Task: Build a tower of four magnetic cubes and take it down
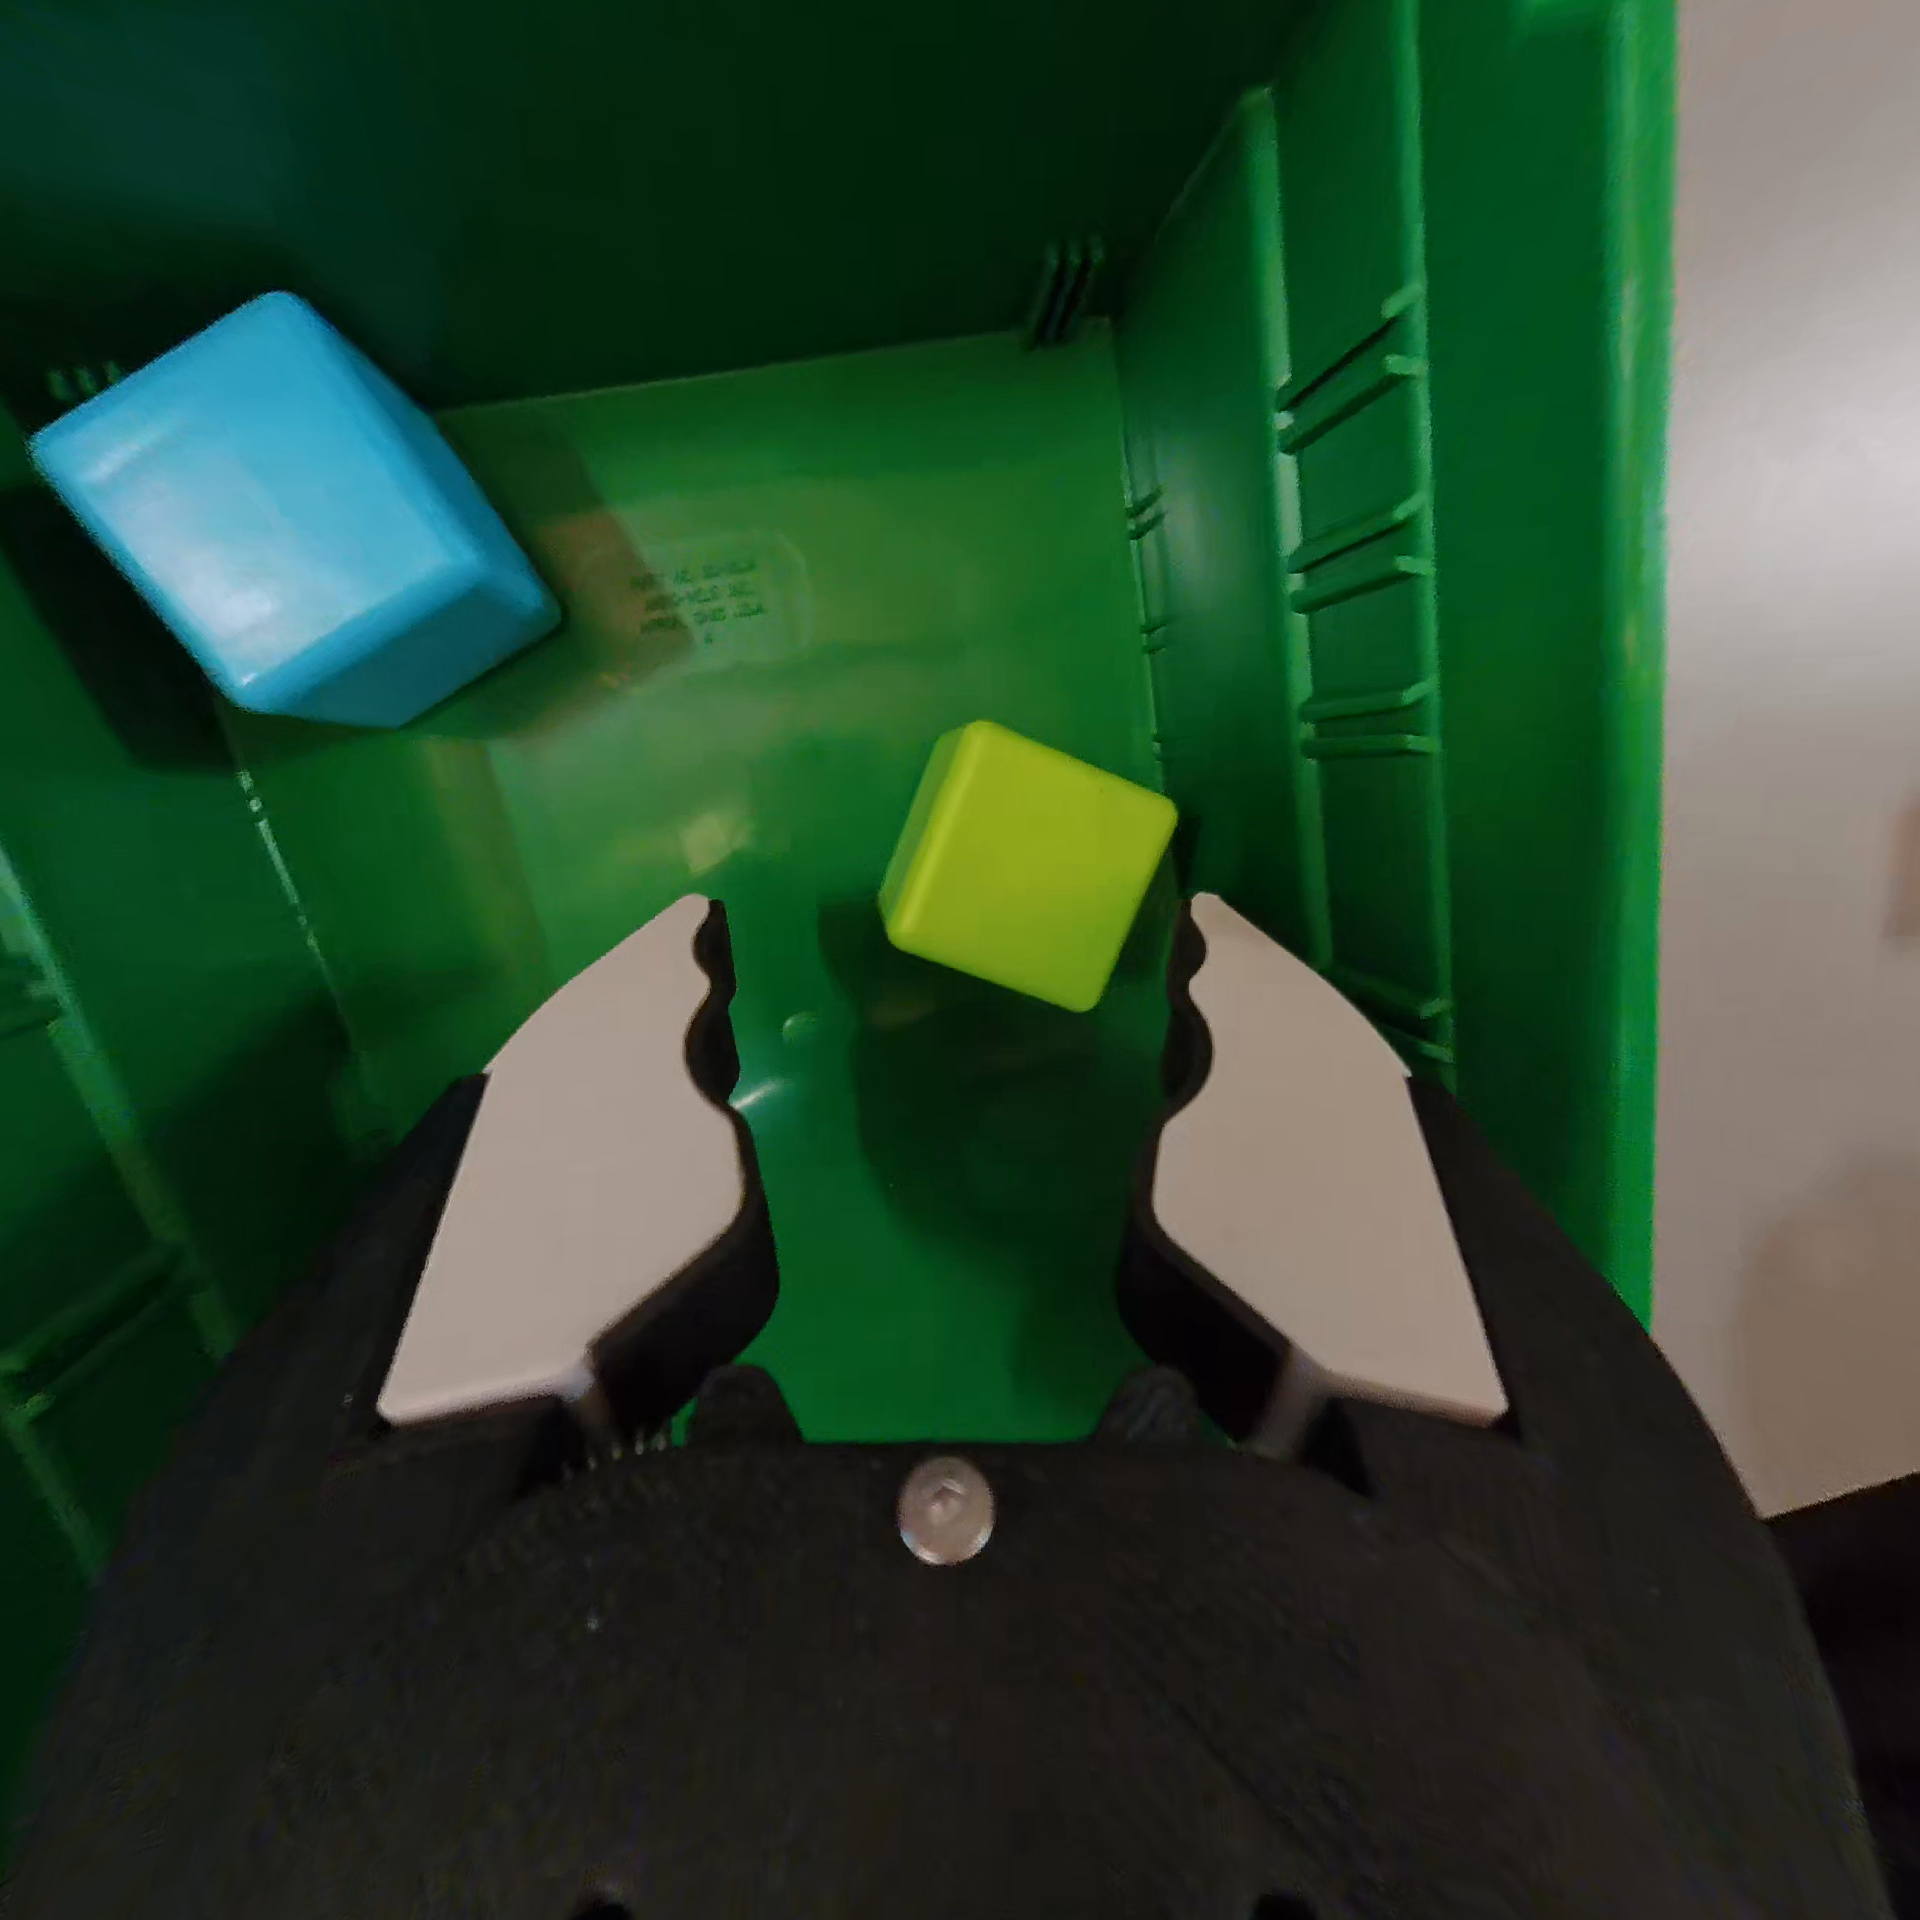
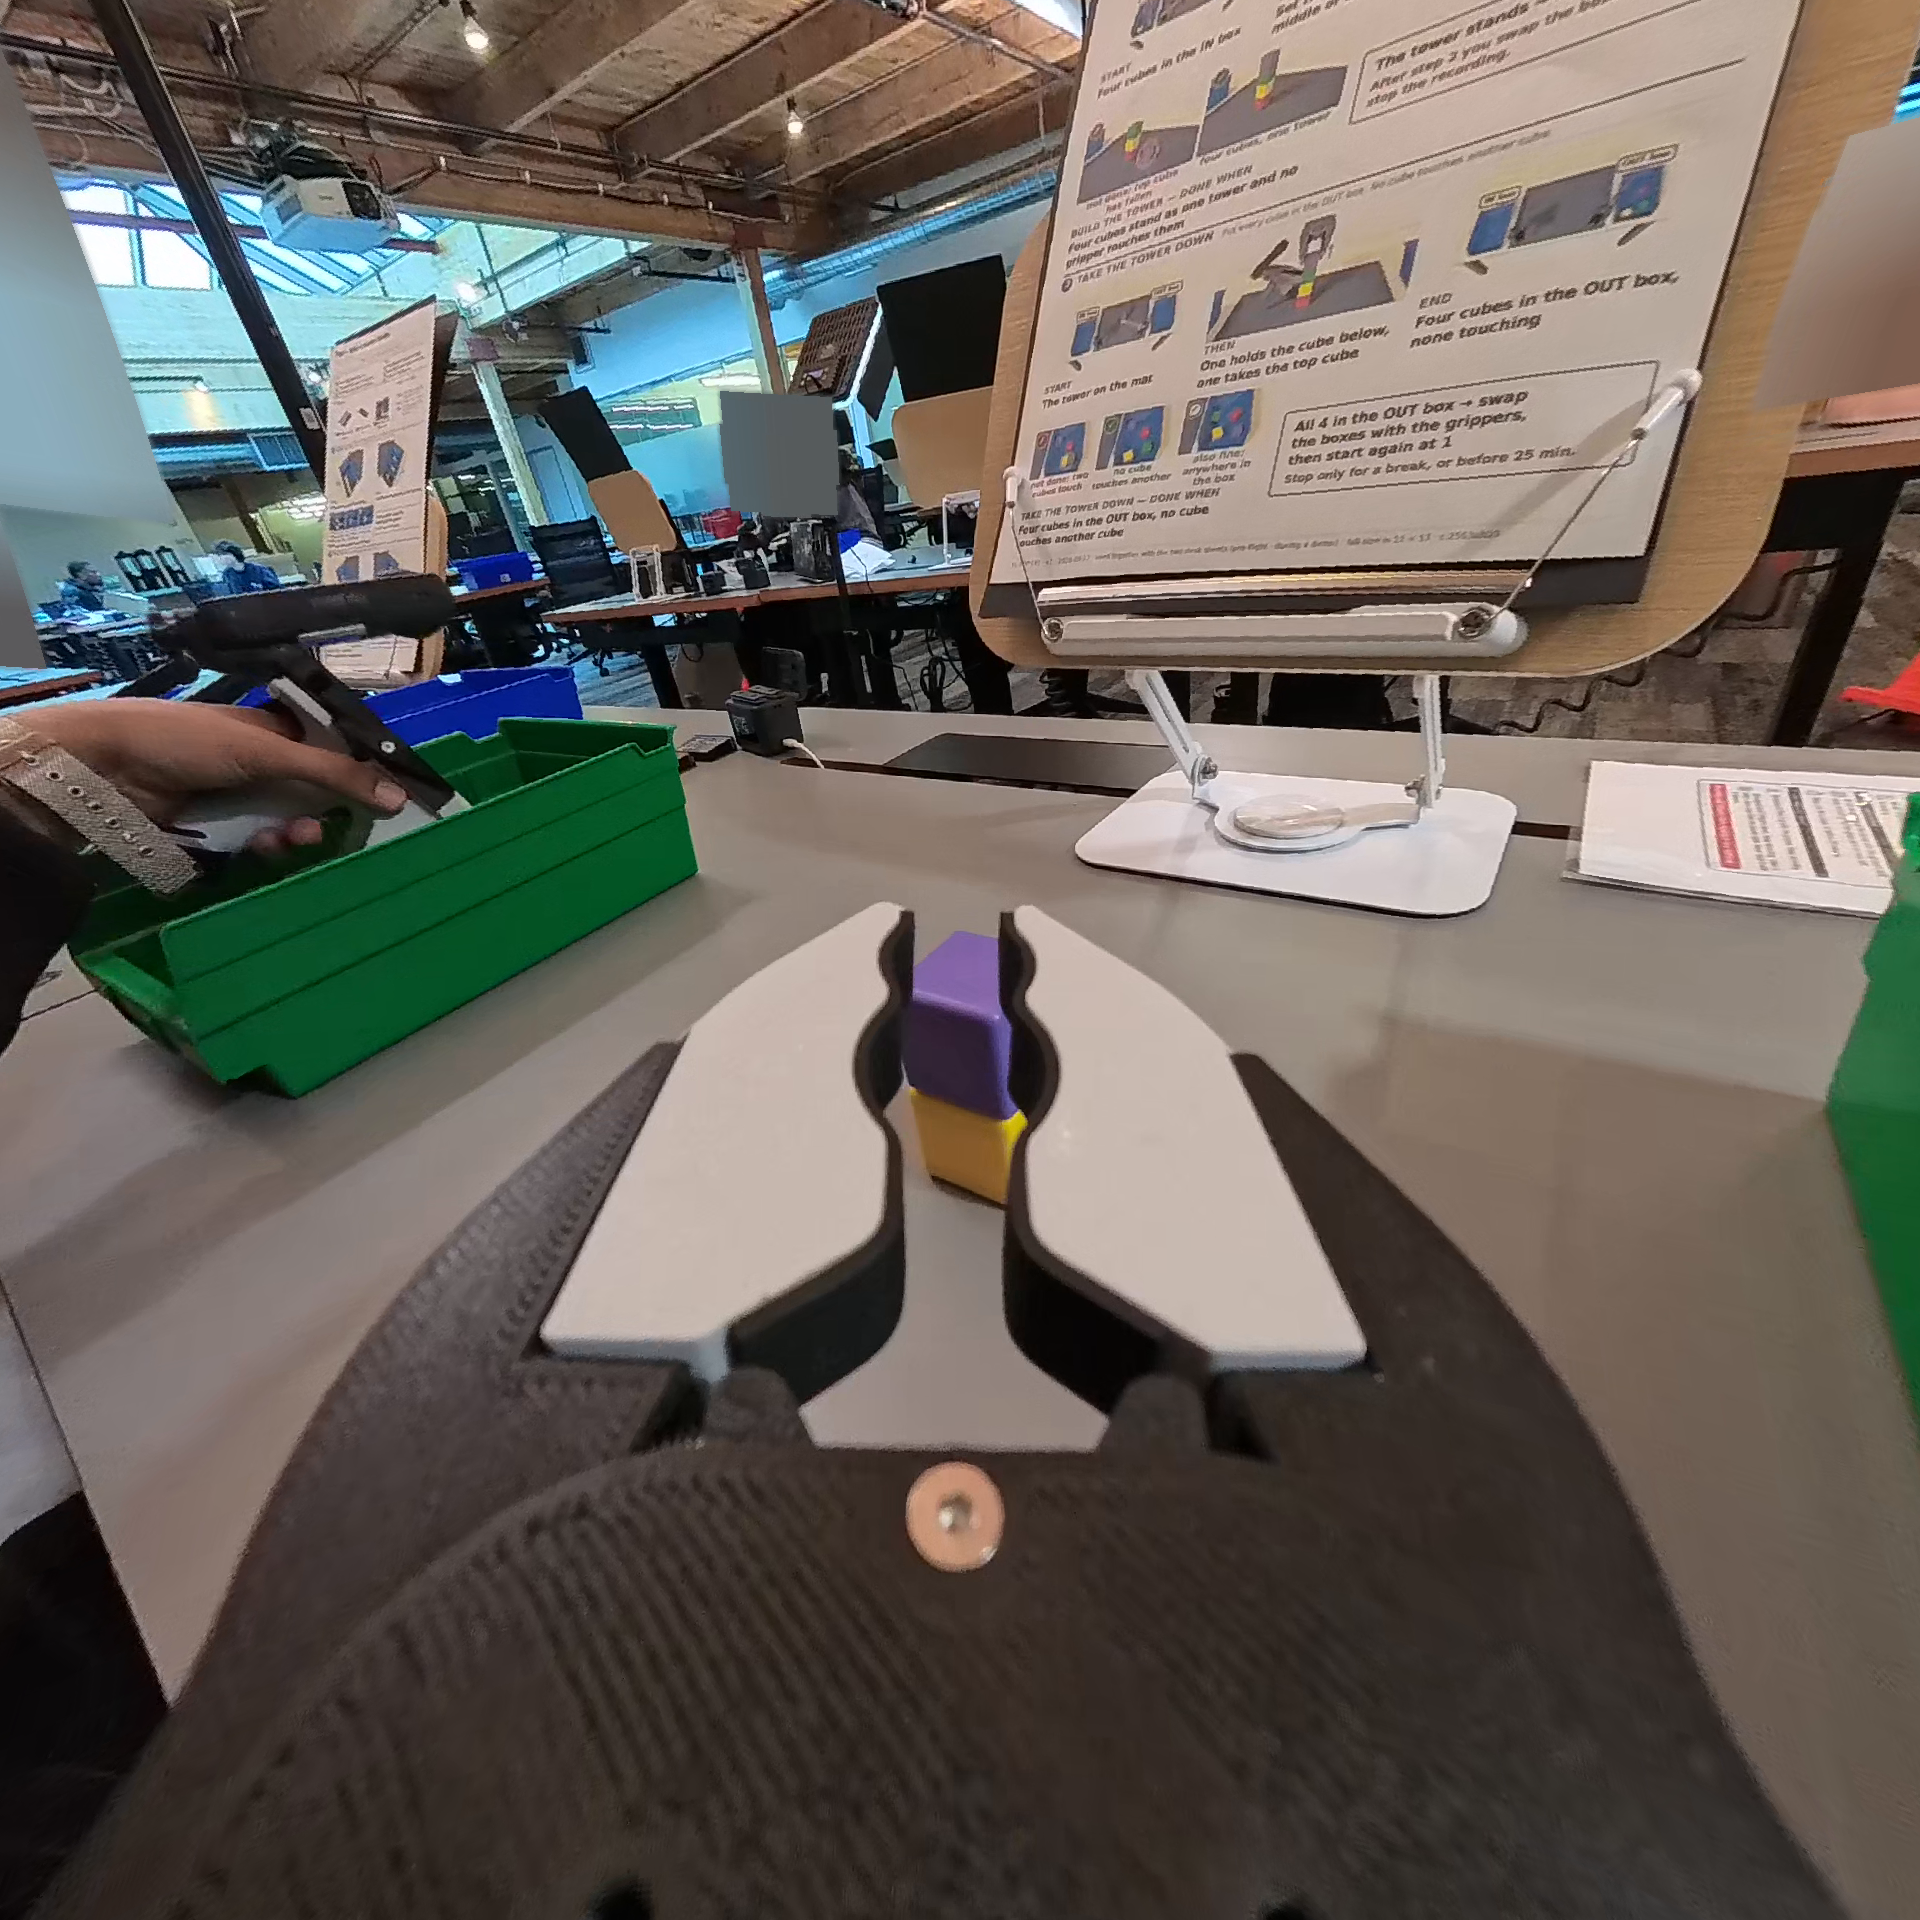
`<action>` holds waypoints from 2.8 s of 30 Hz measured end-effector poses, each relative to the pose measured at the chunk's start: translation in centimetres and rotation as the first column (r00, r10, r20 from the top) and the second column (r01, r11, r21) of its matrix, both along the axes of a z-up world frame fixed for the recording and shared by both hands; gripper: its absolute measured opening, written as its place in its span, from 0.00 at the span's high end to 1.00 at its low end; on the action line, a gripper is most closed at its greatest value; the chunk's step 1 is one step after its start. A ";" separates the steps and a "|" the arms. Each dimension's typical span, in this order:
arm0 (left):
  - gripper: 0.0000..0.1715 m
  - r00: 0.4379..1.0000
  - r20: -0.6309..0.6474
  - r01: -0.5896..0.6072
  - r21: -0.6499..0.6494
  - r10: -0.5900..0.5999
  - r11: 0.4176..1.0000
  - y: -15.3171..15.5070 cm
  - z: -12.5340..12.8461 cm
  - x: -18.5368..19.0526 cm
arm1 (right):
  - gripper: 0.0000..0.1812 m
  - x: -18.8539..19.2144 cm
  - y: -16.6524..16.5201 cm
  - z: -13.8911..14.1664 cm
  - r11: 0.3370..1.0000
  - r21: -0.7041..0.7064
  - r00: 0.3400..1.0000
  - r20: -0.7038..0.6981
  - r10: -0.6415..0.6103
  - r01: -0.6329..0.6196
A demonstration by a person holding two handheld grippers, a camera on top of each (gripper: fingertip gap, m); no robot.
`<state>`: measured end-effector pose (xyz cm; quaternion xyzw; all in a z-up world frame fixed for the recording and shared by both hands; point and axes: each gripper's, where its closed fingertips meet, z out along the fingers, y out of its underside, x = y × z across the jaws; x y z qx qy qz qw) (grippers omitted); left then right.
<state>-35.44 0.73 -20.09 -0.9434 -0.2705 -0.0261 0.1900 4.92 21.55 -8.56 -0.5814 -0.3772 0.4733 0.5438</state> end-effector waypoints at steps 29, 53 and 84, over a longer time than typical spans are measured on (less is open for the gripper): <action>0.71 0.859 -0.355 0.506 0.474 -0.370 0.721 11.9 17.9 11.2 | 0.91 2.1 1.0 -0.4 0.998 -0.012 0.998 0.016 -0.063 0.063; 0.71 0.435 -0.310 0.777 0.604 -0.845 0.179 24.2 10.2 32.8 | 0.89 8.2 2.1 -2.5 0.977 -0.082 0.976 0.111 -0.186 0.195; 0.71 0.553 -0.338 0.678 0.714 -0.762 0.175 24.1 8.5 32.9 | 0.88 6.3 1.9 -2.8 0.981 -0.140 0.987 0.110 -0.117 0.132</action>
